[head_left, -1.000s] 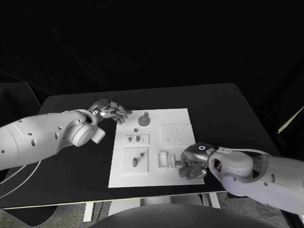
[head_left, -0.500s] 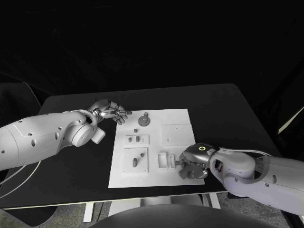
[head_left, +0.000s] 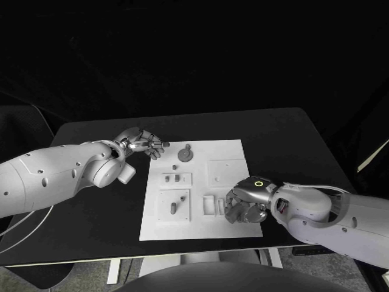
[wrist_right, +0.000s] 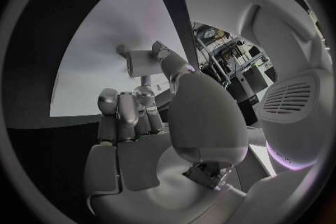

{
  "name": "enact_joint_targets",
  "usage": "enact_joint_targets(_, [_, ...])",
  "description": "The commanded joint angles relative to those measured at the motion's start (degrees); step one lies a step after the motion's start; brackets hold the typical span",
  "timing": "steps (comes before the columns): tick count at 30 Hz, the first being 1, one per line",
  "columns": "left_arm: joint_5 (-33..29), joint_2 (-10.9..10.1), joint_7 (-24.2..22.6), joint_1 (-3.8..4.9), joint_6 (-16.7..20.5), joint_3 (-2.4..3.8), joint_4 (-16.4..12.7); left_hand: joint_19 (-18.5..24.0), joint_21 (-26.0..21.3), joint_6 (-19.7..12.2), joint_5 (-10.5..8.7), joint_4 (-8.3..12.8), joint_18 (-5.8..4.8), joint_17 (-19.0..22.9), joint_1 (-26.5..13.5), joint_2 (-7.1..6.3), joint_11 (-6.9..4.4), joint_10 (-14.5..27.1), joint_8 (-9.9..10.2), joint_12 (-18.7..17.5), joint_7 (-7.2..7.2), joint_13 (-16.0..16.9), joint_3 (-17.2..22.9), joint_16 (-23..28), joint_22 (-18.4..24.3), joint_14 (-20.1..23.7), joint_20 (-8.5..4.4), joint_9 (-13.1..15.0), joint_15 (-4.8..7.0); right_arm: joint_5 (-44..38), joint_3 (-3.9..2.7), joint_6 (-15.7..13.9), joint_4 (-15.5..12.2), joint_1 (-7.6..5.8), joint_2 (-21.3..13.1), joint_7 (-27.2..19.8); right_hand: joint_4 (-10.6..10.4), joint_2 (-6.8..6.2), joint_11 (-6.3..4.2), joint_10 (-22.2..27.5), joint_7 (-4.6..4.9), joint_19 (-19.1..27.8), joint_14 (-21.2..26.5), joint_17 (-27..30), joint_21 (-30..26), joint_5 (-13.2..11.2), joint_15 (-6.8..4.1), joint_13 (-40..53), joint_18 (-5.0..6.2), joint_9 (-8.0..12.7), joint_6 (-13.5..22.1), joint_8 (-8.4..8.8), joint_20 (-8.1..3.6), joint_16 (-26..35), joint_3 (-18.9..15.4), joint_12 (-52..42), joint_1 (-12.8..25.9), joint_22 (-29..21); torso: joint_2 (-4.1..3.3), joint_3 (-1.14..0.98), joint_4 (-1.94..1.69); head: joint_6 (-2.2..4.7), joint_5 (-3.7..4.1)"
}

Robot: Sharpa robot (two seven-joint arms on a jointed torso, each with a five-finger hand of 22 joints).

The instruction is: Assemble the parts on the task board

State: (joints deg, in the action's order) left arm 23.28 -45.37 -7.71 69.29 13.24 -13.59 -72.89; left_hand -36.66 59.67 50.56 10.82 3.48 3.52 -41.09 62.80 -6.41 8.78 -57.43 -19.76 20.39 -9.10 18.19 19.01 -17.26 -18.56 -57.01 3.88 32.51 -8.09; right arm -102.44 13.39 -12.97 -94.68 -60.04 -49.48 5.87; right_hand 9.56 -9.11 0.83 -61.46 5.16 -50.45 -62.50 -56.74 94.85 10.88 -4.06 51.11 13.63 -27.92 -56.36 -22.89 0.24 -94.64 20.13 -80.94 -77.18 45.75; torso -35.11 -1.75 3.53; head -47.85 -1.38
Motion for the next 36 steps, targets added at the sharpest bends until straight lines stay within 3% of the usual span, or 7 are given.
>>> enact_joint_targets(1, [0.2,0.1,-0.3,0.07,-0.8,0.03,0.0,0.2,-0.4,0.5,-0.11,-0.3,0.86,0.1,-0.5,0.1,-0.03,0.0,-0.2,-0.3,0.05,0.0,-0.2,0.2,-0.1,0.1,-0.26,0.1,-0.03,0.6,-0.03,-2.0,0.5,-0.82,0.5,-4.4,-3.0,1.17,0.09,-0.3,1.44,-0.3,-0.3,-0.1,4.6,0.1,0.14,0.1,0.43,-1.4,-6.9,-1.74,0.25,-1.0,3.5,-0.2,-0.3,0.1,-0.02,0.02,-0.01,0.03,-0.18])
enact_joint_targets(4, [0.3,0.1,-0.4,0.07,-0.8,0.04,0.1,0.2,-0.4,0.5,-0.11,-0.3,0.86,0.1,-0.5,0.11,-0.02,0.0,-0.2,-0.3,0.05,0.0,-0.2,0.2,-0.1,0.1,-0.26,0.1,-0.03,1.5,-0.03,-2.8,2.9,-2.14,2.5,-7.8,-3.1,1.16,0.09,-0.3,1.5,-0.3,-0.4,0.0,4.6,0.1,0.15,0.1,0.44,-1.4,-6.7,-1.61,0.24,-1.0,3.7,-0.2,-0.2,0.1,-0.03,0.04,-0.02,0.11,-0.18])
enact_joint_targets(16, [0.3,0.4,-0.4,0.09,-0.9,0.06,0.1,0.2,-0.4,0.5,-0.11,-0.3,0.85,0.1,-0.5,0.13,-0.02,0.0,-0.2,-0.3,0.04,0.0,-0.2,0.2,-0.1,0.1,-0.26,0.1,-0.04,2.2,-0.07,-3.8,10.4,-3.95,9.9,-13.8,-2.9,1.19,0.11,-0.2,1.64,-0.7,-0.4,0.0,4.9,0.2,0.14,0.0,0.6,-1.2,-5.9,-0.98,0.16,-1.0,4.8,-0.2,-0.4,0.1,-0.35,0.06,-0.42,0.63,-0.45])
enact_joint_targets(23, [0.3,0.7,-0.4,0.13,-0.9,0.07,0.2,0.3,-0.4,0.5,-0.11,-0.3,0.85,0.1,-0.5,0.14,-0.02,0.0,-0.2,-0.4,0.04,0.0,-0.2,0.2,-0.1,0.1,-0.26,0.1,-0.04,2.3,0.04,-2.9,12.9,-4.15,12.6,-15.1,-2.5,1.03,0.43,0.8,1.33,-0.6,0.2,0.0,4.9,0.2,0.28,0.0,0.66,-0.8,-4.4,0.09,0.13,-0.9,6.1,0.1,-0.6,0.1,-0.34,0.08,-0.44,0.68,-0.86])
enact_joint_targets(27, [0.3,0.7,-0.4,0.17,-1.0,0.07,0.2,0.3,-0.4,0.5,-0.11,-0.3,0.84,0.1,-0.6,0.15,-0.01,0.1,-0.2,-0.4,0.04,0.0,-0.2,0.2,-0.1,0.1,-0.26,0.1,-0.04,1.9,0.73,-3.4,14.8,-4.13,14.1,-16.1,-2.1,1.08,0.89,2.3,1.01,-0.4,1.4,-0.2,4.9,0.2,0.58,0.1,0.66,-0.5,-3.4,0.86,0.09,-0.9,7.3,0.2,-0.9,0.1,-0.33,0.05,-0.41,0.71,-1.17])
enact_joint_targets(33, [0.4,0.7,-0.4,0.17,-1.0,0.07,0.2,0.3,-0.4,0.5,-0.11,-0.3,0.84,0.1,-0.6,0.16,-0.01,0.1,-0.2,-0.4,0.04,0.0,-0.2,0.2,-0.1,0.1,-0.26,0.0,-0.04,0.0,0.72,-3.1,16.5,-4.1,15.6,-17.1,-1.7,0.76,2.25,6.4,0.44,1.4,5.2,-0.4,4.1,0.2,1.67,0.3,0.25,-0.1,-1.7,2.12,0.17,-0.6,9.3,0.4,-1.3,-0.2,-0.38,-0.02,-0.44,0.55,-1.72])
enact_joint_targets(36, [0.4,0.6,-0.3,0.2,-1.0,0.07,0.2,0.3,-0.4,0.5,-0.11,-0.3,0.84,0.1,-0.6,0.16,-0.01,0.1,-0.2,-0.4,0.04,0.0,-0.2,0.2,-0.1,0.1,-0.26,0.0,-0.04,-0.1,0.72,-3.1,16.5,-4.1,15.5,-17.4,-1.7,0.77,2.26,6.4,0.43,1.5,5.3,-0.4,4.1,0.2,1.69,0.3,0.24,-0.1,-1.7,2.12,0.17,-0.5,9.3,0.4,-1.3,-0.2,-0.4,0.01,-0.52,0.42,-1.92])
